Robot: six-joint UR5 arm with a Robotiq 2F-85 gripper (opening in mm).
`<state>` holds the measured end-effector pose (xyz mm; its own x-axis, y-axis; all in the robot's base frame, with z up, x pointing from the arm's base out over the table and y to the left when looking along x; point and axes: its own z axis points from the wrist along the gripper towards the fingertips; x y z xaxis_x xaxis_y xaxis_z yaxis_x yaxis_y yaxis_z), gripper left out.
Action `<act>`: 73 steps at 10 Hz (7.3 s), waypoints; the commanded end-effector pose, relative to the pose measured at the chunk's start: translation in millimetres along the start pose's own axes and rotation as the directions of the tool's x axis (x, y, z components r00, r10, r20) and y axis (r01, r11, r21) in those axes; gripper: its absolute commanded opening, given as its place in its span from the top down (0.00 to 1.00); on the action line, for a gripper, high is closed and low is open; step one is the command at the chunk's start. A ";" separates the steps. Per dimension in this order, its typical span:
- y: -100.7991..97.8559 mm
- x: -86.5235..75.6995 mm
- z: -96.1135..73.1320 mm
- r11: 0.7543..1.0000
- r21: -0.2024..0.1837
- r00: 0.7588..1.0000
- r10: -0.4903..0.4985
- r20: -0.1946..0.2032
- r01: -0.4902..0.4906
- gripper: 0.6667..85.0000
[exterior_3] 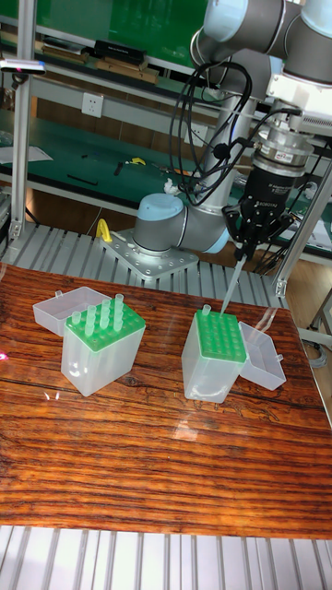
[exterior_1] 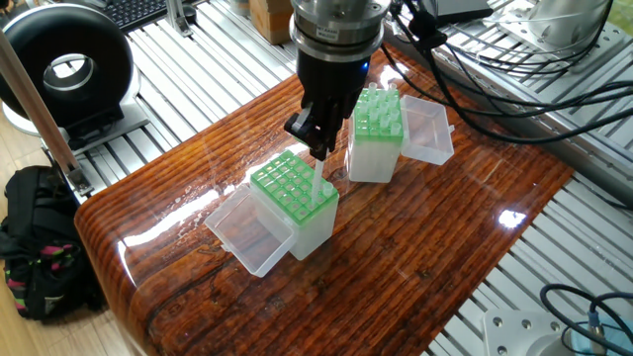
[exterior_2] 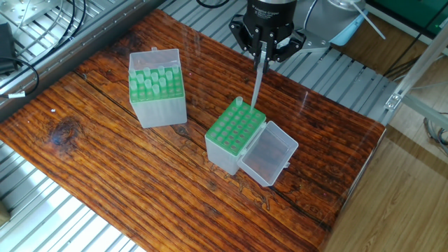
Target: Transfer all large pipette tips from one holder to another
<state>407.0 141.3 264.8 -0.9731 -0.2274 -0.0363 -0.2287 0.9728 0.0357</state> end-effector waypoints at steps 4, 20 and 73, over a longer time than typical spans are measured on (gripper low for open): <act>2.7 -4.8 2.8 1.000 -0.009 1.000 -0.002 -0.003 0.002 0.75; -55.5 -22.4 10.7 0.993 0.033 0.993 -0.115 0.019 0.114 0.70; -223.2 -57.4 119.8 0.927 0.053 0.928 -0.371 -0.030 0.372 0.67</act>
<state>514.6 -59.6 140.2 -0.8150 -0.5795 -0.0036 -0.5790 0.8145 -0.0372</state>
